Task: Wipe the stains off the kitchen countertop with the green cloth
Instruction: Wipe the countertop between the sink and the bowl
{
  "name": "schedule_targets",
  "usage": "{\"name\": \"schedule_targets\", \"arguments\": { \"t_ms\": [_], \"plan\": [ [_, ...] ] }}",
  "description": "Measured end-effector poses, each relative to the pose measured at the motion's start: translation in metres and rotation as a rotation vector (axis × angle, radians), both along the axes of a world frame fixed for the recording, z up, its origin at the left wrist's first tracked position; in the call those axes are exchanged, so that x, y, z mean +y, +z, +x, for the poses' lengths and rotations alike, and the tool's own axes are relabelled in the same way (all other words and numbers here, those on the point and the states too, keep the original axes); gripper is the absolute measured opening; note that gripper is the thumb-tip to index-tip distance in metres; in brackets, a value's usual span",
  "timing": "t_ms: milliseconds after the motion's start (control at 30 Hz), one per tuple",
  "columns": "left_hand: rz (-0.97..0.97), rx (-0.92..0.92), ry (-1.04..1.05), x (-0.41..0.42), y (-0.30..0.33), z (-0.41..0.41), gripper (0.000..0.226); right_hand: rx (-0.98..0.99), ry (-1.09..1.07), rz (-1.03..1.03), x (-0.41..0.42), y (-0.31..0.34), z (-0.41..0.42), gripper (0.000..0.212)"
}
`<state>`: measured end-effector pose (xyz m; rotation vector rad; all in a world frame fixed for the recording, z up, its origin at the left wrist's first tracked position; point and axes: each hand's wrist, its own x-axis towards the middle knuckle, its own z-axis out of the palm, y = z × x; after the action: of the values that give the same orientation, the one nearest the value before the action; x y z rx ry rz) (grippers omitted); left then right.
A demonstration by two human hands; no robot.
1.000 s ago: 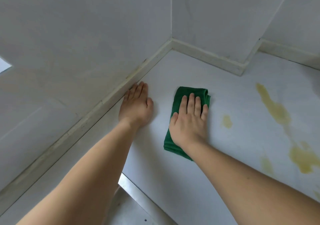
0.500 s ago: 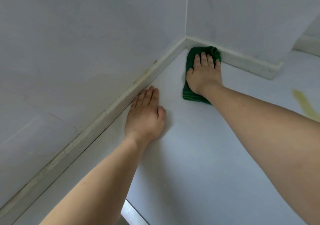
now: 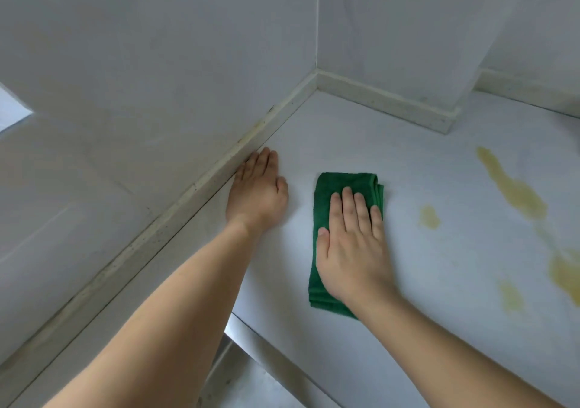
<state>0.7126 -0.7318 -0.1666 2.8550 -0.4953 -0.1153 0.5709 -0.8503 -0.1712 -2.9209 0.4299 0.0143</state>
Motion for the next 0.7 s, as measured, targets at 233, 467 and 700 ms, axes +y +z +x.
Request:
{"name": "schedule_targets", "arguments": {
  "t_ms": [233, 467, 700],
  "plan": [
    [-0.018, -0.026, -0.001, 0.002, -0.004, 0.001, 0.058, 0.04, -0.015, -0.019, -0.027, 0.001, 0.092, 0.064],
    [-0.022, -0.049, 0.019, -0.001, -0.01, 0.007, 0.058, 0.042, 0.048, -0.063, -0.069, 0.004, 0.227, 0.062],
    [-0.008, -0.039, 0.012, 0.004, -0.011, 0.007, 0.057, 0.03, 0.05, -0.062, -0.068, 0.0, 0.203, 0.061]
  ]
}}
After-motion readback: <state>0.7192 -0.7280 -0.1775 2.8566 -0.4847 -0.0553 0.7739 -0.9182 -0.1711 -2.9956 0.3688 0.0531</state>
